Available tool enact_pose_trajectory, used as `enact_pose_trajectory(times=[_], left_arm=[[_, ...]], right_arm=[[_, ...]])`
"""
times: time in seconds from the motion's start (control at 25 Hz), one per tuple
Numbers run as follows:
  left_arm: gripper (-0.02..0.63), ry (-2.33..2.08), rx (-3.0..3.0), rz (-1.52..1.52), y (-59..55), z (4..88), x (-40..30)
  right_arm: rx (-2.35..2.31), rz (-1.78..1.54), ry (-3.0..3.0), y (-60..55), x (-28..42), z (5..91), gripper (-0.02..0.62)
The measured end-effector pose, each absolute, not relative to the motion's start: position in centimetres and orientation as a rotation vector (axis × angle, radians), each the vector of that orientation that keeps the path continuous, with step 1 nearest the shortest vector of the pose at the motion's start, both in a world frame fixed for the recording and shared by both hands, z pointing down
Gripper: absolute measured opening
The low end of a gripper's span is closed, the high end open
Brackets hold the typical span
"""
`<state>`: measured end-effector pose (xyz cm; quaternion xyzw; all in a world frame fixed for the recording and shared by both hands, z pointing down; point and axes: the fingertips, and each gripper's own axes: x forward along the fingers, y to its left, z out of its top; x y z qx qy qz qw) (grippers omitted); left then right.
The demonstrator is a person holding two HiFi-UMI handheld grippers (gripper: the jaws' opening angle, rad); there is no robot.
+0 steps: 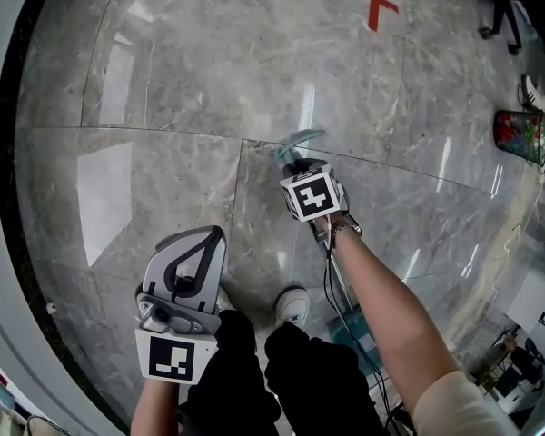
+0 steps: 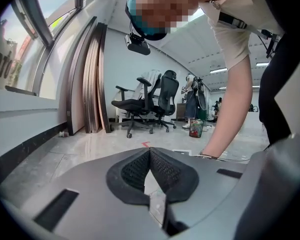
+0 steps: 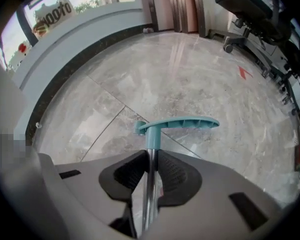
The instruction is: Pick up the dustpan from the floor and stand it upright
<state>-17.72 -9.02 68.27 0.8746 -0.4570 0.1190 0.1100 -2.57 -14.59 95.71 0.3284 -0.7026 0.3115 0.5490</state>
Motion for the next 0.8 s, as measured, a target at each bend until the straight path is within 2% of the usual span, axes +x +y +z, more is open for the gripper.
enact_pose_trajectory(times=[0.28,0.56,0.8], left_arm=[[0.011,-1.357,2.515,0.347,-7.1,57.8,-16.6],[0.011,-1.313,2.552,0.347,-2.9,44.1,-11.8],[0.011,-1.314,2.577,0.277,1.8,37.1,-5.7]], right_arm=[[0.831,0.686,-1.842,-12.7,-2.7,82.5,0.095],[0.838,0.663,-2.055,-8.2,-0.3,65.0,0.093],[0.894,0.595,-2.204,-4.2,3.6,54.8,0.093]])
